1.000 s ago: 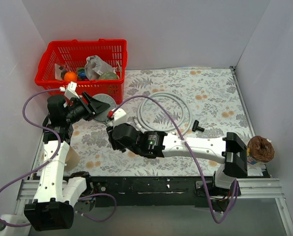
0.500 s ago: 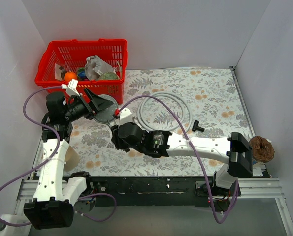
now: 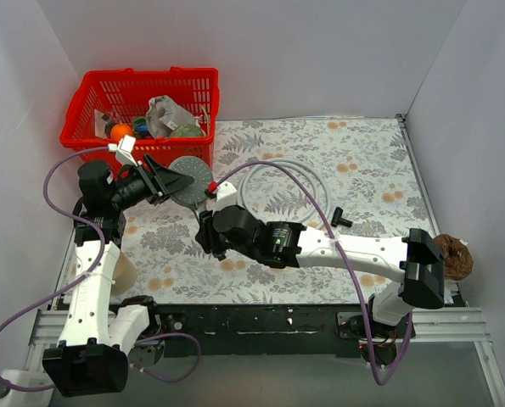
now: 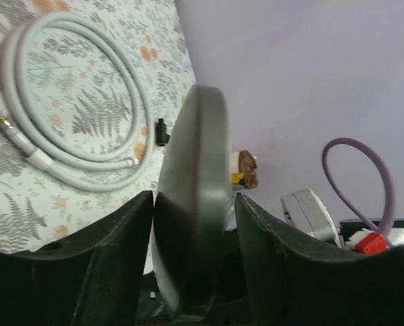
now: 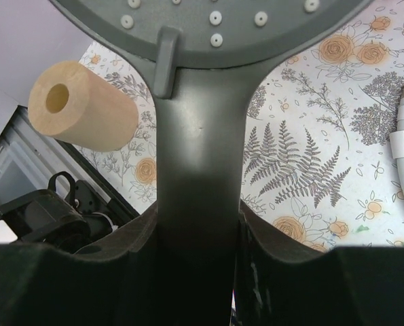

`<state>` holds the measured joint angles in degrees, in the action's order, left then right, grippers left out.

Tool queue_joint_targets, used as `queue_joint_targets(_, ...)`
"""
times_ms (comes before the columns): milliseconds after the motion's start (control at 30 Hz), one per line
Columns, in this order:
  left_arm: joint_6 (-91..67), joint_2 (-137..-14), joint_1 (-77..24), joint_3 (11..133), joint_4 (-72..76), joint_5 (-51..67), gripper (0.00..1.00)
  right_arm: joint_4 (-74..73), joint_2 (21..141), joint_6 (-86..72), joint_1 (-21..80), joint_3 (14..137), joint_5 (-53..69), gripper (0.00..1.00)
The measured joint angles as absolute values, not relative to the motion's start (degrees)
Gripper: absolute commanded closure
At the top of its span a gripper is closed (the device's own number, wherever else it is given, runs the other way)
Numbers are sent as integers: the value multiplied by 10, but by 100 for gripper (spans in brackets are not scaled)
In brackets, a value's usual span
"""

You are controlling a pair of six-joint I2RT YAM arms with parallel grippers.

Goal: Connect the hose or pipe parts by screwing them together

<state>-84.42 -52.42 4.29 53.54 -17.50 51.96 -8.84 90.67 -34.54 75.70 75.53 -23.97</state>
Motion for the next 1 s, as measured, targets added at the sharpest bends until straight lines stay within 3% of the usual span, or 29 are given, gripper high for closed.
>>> queue_joint_targets(67, -851, -524, 44, 528, -168, 523, 78, -88, 907, -346, 756, 755, -237, 99)
queue_joint_targets(100, -844, -524, 44, 526, -163, 521, 78, -88, 907, -346, 755, 755, -238, 99)
queue_joint_targets(167, -832, -524, 46, 518, -156, 508, 77, -84, 904, -344, 754, 755, -242, 99)
queue_joint_targets(300, -838, -524, 47, 508, -146, 508, 63, -88, 904, -340, 752, 755, -240, 99)
queue_joint_targets(500, -851, -524, 46, 500, -141, 526, 63, -92, 914, -333, 752, 773, -237, 99)
queue_joint_targets(600, -851, -524, 47, 498, -139, 529, 76, -91, 922, -330, 751, 786, -237, 99)
queue_joint_targets(700, -838, -524, 48, 493, -135, 522, 100, -96, 924, -327, 751, 792, -239, 99)
queue_joint_targets(800, -833, -523, 48, 493, -135, 519, 100, -99, 925, -326, 750, 794, -236, 99)
queue_joint_targets(833, -833, -523, 48, 493, -136, 518, 100, -99, 925, -326, 750, 794, -236, 80)
queue_joint_targets(933, -833, -523, 48, 495, -141, 514, 100, -100, 925, -326, 750, 794, -236, 45)
queue_joint_targets(1000, -826, -524, 48, 501, -152, 511, 100, -97, 924, -322, 749, 794, -237, 38)
